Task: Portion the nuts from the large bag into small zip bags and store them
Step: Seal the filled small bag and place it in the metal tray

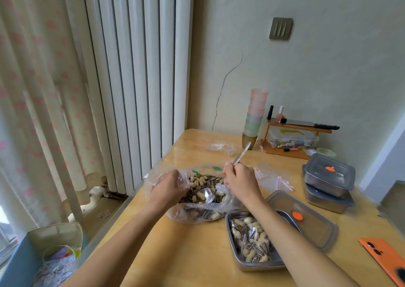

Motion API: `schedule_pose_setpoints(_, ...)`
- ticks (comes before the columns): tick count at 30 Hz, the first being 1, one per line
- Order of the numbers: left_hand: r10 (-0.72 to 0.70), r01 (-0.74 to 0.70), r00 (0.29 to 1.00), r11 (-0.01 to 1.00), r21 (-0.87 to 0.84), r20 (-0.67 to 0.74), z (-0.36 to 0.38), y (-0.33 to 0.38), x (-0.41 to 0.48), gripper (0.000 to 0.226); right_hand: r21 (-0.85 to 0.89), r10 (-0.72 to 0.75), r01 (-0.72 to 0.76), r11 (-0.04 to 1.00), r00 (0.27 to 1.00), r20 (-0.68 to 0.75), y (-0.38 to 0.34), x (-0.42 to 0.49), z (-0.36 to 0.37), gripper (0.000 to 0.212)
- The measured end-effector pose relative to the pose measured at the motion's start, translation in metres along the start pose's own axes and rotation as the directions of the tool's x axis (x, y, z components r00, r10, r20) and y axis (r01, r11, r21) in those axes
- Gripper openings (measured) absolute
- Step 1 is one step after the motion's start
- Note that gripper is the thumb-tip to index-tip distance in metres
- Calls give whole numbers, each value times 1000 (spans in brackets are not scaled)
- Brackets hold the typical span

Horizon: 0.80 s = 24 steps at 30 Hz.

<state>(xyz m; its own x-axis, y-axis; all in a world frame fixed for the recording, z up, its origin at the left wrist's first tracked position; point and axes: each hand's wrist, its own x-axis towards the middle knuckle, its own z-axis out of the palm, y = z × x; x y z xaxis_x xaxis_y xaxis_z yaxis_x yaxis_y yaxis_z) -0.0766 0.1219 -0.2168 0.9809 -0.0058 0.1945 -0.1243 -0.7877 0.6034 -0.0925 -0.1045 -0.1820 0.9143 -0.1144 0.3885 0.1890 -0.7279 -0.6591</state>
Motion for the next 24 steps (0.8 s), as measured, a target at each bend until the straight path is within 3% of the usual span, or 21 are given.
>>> schedule_pose_setpoints(2,-65,65,998,997,44,0,2,-1,1,13,-17,-116,116,993,993,15,-4,-6,3,52)
schedule_pose_setpoints(5,-133,132,991,985,112,1,6,-2,-1,21,-165,-289,290,943,957,27,-19,-18,9,48)
schedule_pose_setpoints(8,-166,164,986,976,142,2,11,-3,-2,26,-325,-315,292,900,949,-22,-27,-19,20,35)
schedule_pose_setpoints(11,-194,190,981,968,162,7,14,-5,-1,31,-378,-279,237,895,959,-59,-29,-18,27,32)
schedule_pose_setpoints(19,-192,196,979,980,46,-74,16,-13,6,11,-216,-111,92,972,991,-75,-18,-5,28,39)
schedule_pose_setpoints(24,-124,125,981,992,-3,-151,20,-12,10,9,-80,-133,131,988,991,-13,-12,-9,25,46)
